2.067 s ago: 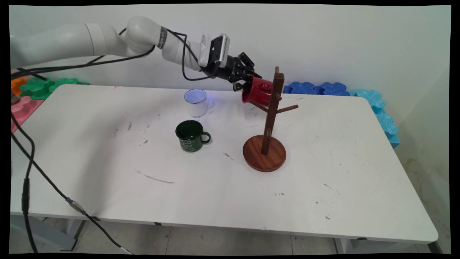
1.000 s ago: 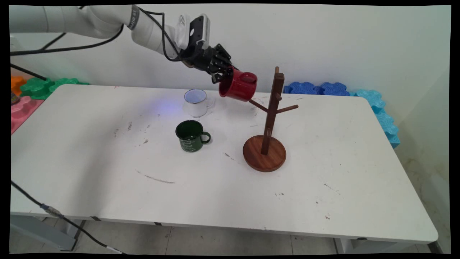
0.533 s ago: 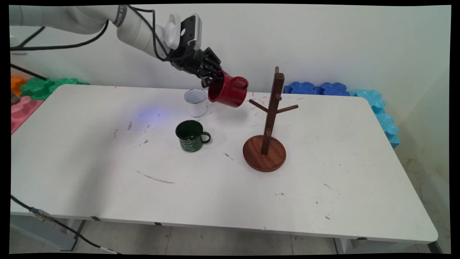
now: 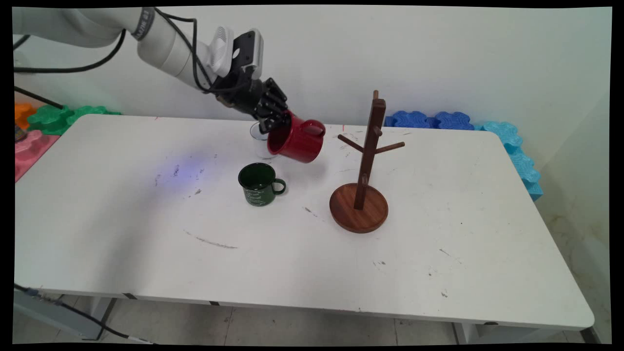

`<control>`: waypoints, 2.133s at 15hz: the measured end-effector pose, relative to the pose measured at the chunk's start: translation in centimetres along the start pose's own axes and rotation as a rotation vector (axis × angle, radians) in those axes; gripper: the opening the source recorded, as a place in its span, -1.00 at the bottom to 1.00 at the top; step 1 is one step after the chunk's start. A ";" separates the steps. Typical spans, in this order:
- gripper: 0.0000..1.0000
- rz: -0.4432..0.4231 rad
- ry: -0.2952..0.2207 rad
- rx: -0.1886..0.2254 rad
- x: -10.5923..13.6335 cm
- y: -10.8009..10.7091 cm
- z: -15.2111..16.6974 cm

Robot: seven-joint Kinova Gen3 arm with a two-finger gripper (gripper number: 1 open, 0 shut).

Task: Place the picked object on the table

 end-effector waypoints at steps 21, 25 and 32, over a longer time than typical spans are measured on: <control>-1.00 -0.035 -0.167 -0.154 0.6 8.5 0.1; -1.00 -0.040 -0.205 -0.171 0.1 9.5 0.9; -1.00 -0.056 -0.260 -0.196 -0.2 10.8 2.2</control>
